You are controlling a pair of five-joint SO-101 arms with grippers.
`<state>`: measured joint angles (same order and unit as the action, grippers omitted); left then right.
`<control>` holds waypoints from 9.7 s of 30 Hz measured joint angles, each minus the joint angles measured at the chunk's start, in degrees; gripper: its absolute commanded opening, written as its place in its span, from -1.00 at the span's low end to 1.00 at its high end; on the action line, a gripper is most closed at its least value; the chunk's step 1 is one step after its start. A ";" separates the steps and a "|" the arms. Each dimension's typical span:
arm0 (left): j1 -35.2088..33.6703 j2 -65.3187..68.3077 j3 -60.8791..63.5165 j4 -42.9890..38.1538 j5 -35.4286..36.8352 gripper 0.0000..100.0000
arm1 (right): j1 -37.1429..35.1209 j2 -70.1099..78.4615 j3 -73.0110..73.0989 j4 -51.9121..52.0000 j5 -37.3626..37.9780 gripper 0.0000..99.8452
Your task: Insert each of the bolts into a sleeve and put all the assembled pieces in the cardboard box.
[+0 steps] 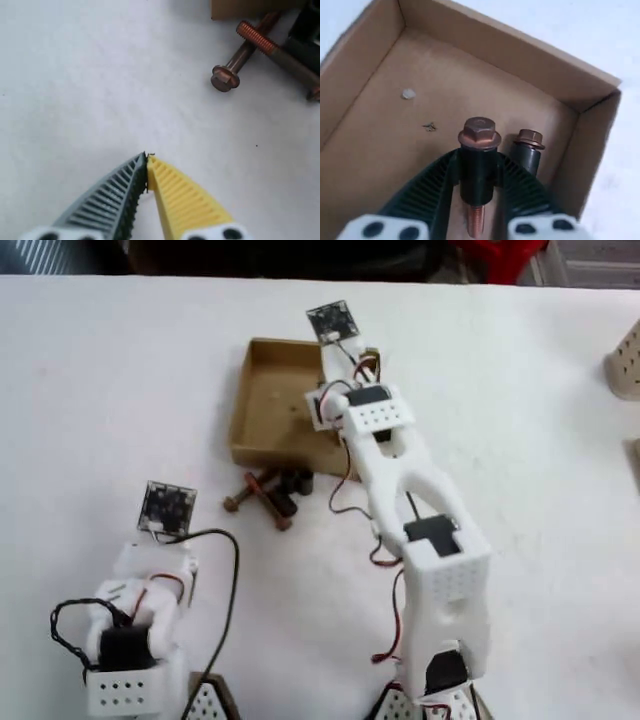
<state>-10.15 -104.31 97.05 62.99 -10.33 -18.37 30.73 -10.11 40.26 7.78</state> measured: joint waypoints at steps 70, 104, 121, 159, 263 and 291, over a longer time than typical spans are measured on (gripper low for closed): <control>-0.09 0.00 0.00 0.00 0.00 -0.95 | -12.57 -38.51 95.47 -89.05 0.18 -0.96; -0.09 0.00 0.00 0.00 0.00 -0.95 | -11.52 -37.45 82.73 -65.93 -1.76 -0.61; -0.09 0.00 0.00 0.00 0.00 -0.95 | -10.64 -27.78 59.78 -39.38 -7.38 -0.61; -0.09 0.00 0.00 0.00 0.00 -0.95 | -4.31 -56.79 57.58 19.52 8.09 -0.96; -3.60 0.00 0.00 -7.21 0.00 -0.95 | 17.32 -75.25 83.52 2.64 10.29 -0.97; 11.34 44.75 -34.02 -12.22 -0.88 -0.86 | 18.81 -75.25 83.96 1.85 14.77 -0.97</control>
<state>1.19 -59.56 63.03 50.77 -11.21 0.44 -44.53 73.85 42.11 22.55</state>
